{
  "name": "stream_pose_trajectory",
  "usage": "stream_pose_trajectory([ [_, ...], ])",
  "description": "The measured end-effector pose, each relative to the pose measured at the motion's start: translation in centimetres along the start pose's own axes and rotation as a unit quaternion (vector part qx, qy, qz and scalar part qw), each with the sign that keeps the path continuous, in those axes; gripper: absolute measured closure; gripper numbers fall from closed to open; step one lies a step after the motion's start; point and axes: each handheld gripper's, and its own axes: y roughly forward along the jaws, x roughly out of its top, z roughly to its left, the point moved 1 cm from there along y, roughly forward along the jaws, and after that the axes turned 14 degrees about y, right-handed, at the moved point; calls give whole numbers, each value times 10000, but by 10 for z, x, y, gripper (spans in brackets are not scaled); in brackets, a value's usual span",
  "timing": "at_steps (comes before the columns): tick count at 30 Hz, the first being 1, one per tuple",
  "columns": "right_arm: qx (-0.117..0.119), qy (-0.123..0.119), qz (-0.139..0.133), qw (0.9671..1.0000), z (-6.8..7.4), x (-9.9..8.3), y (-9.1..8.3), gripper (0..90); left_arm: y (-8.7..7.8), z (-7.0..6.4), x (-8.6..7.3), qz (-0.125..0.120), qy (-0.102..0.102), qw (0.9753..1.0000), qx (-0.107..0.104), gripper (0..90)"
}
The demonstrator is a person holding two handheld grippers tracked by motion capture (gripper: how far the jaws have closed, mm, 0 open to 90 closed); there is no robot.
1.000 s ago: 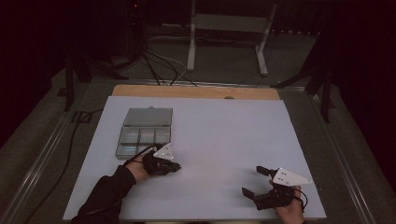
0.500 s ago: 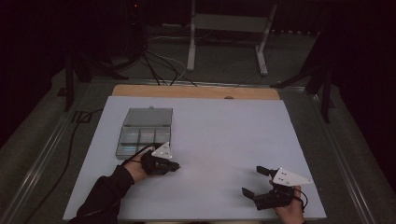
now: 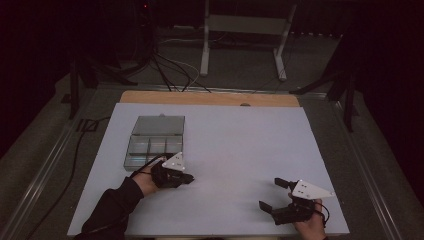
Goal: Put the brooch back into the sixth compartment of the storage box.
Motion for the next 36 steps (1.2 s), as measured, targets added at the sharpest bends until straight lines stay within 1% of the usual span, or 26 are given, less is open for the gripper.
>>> stream_pose_trajectory([
  [1, -2, 3, 10, 10000, 0, 0, 0, 0, -1, 0, 1, -7, -24, 10000, -2, 877],
  [3, -6, -4, 4, 10000, 0, 0, 0, 0, -2, 0, 2, -23, 20, 10000, -4, 877],
  [4, 4, -3, -2, 10000, 0, 0, 0, 0, -2, -1, 3, -56, -1, 10000, 1, 877],
  [5, 5, 2, -1, 10000, 0, 0, 0, 0, -4, 0, 3, 2, 112, 9999, -7, 877],
  [6, 0, 4, 11, 10000, 0, 0, 0, 0, -3, -1, 4, -80, 36, 10000, 5, 876],
  [7, 3, 6, 14, 10000, 0, 0, 0, 0, -4, -1, 4, -114, 7, 9999, -3, 877],
  [10, 5, 5, 3, 10000, 0, 0, 0, 0, -6, 0, 5, -101, 49, 9999, -10, 876],
  [11, 4, 4, 13, 10000, 0, 0, 0, 0, -7, 0, 5, -155, 8, 9999, 12, 876],
  [13, -1, 7, 15, 10000, 0, 0, 0, 0, -8, 1, 6, -169, -13, 9999, 30, 876],
  [16, 2, 4, 20, 10000, 0, 0, 1, 0, -11, 2, 6, -141, 26, 9999, 24, 876],
  [18, -2, 5, 28, 10000, 0, 0, 1, 0, -11, 1, 7, -212, -42, 9998, 40, 876],
  [24, 19, 13, 36, 10000, 0, -1, 1, 0, -17, 3, 10, -274, -81, 9995, 93, 876],
  [26, 20, 9, 24, 10000, 1, 0, 1, 0, -19, 3, 11, -315, -58, 9994, 119, 876],
  [28, 20, 4, 43, 10000, 0, -1, 1, 0, -20, 4, 11, -440, -118, 9989, 106, 876],
  [32, 28, 3, 28, 10000, 0, 0, 1, 0, -22, 4, 12, -438, -88, 9989, 135, 876],
  [36, 17, -4, 38, 10000, 0, -1, 1, 0, -24, 5, 12, -461, -109, 9987, 187, 876],
])
